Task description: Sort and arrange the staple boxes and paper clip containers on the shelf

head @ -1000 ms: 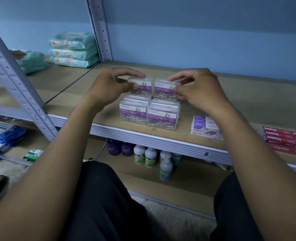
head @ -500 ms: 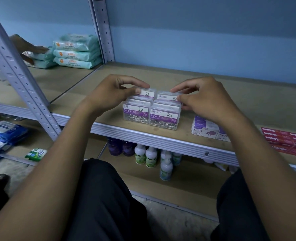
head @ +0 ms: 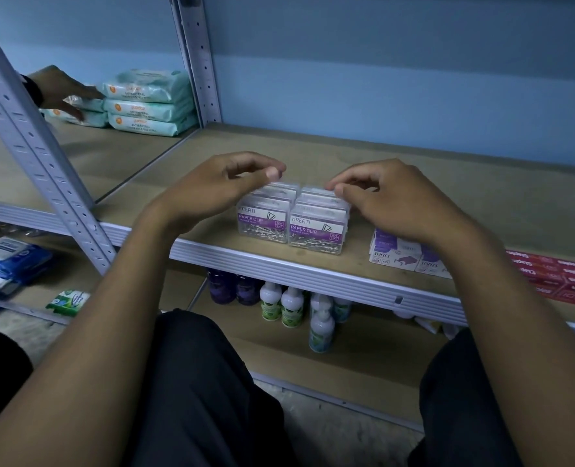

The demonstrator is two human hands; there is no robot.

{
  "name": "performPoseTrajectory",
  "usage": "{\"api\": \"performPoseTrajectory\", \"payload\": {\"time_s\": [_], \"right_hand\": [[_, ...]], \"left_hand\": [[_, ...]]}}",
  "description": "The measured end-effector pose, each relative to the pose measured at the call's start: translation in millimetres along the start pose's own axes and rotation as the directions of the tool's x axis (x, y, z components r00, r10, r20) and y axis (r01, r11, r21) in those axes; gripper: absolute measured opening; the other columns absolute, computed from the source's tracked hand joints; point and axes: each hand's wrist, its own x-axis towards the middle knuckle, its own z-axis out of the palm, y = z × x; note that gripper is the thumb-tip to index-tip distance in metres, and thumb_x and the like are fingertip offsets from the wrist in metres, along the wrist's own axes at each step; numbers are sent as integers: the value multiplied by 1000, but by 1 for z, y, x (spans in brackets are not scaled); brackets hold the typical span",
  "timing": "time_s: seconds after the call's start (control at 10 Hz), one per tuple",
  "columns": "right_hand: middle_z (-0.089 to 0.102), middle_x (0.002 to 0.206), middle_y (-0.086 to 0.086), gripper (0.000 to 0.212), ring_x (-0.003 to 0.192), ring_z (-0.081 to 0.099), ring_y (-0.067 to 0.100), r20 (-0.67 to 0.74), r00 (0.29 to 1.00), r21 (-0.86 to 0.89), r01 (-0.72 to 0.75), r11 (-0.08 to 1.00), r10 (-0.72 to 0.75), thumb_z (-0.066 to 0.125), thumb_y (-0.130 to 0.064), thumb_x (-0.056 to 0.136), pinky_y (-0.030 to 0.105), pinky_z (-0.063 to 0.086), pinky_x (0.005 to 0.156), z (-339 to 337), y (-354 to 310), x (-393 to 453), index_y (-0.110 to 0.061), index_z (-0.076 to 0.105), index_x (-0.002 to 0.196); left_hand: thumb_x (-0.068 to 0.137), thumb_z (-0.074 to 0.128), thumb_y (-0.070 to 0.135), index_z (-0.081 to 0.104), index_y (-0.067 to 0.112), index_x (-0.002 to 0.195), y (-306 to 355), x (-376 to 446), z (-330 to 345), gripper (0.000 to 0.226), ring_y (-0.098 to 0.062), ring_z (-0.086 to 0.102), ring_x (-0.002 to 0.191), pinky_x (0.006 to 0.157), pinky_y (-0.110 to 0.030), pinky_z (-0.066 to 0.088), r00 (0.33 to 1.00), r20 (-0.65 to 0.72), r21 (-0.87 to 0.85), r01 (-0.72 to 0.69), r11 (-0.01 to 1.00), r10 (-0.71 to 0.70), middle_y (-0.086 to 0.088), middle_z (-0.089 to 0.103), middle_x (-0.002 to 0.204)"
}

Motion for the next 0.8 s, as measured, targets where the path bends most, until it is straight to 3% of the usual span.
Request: {"api": "performPoseTrajectory", "payload": {"time_s": [0.1,0.2,0.3,0.4,0.6,0.7,0.8], "right_hand": [[61,127,-25,60,108,59,-5,160,987,-25,-12,1000,16,70,-70,76,26,48,93,-5,-3,-4,-46,61,130],[54,139,-21,93,117,56,2,230,973,-41,11,999,-1,80,-72,58,27,45,96,-2,-4,-6,-45,50,142],[58,135,-18,92,114,56,2,214,976,-92,57,994,-36,89,-58,60,18,43,90,2,-7,-3,-38,52,142],[62,131,-17,85,108,60,2,201,979,-96,54,994,-34,91,-49,63,21,46,94,5,-7,-2,-36,56,139],[65,126,-18,82,102,62,0,168,986,-87,36,996,-21,91,-48,63,17,44,85,6,-6,-1,-38,57,138],[63,130,-18,84,106,60,0,164,986,-88,43,995,-29,90,-52,63,13,41,82,9,-5,-1,-39,55,139],[56,142,-18,92,121,53,2,168,985,-91,58,994,-42,86,-60,65,15,38,89,3,-10,-7,-41,48,145]], "left_hand": [[69,80,59,61,46,126,1,-5,-7,62,1,53,125,103,-35,44,992,129,15,-18,1000,16,26,57,134],[60,87,53,59,47,127,1,-5,-8,73,-1,46,133,108,-38,40,982,190,62,-36,997,23,26,52,138],[62,89,45,62,44,124,0,-3,-7,67,3,52,124,105,-32,42,977,212,91,-54,994,34,23,56,134],[65,88,42,64,43,124,-1,-2,-8,63,2,53,122,103,-27,42,976,216,100,-58,993,35,22,58,132],[64,88,43,65,42,122,1,-2,-7,63,3,54,120,98,-23,41,977,208,90,-55,994,35,22,59,131],[62,89,44,64,41,122,1,-3,-5,65,0,56,119,101,-27,43,979,200,82,-48,995,30,21,60,130],[65,88,42,60,45,128,4,-10,-3,69,4,53,123,107,-31,41,985,165,70,-62,996,49,23,57,133]]}}
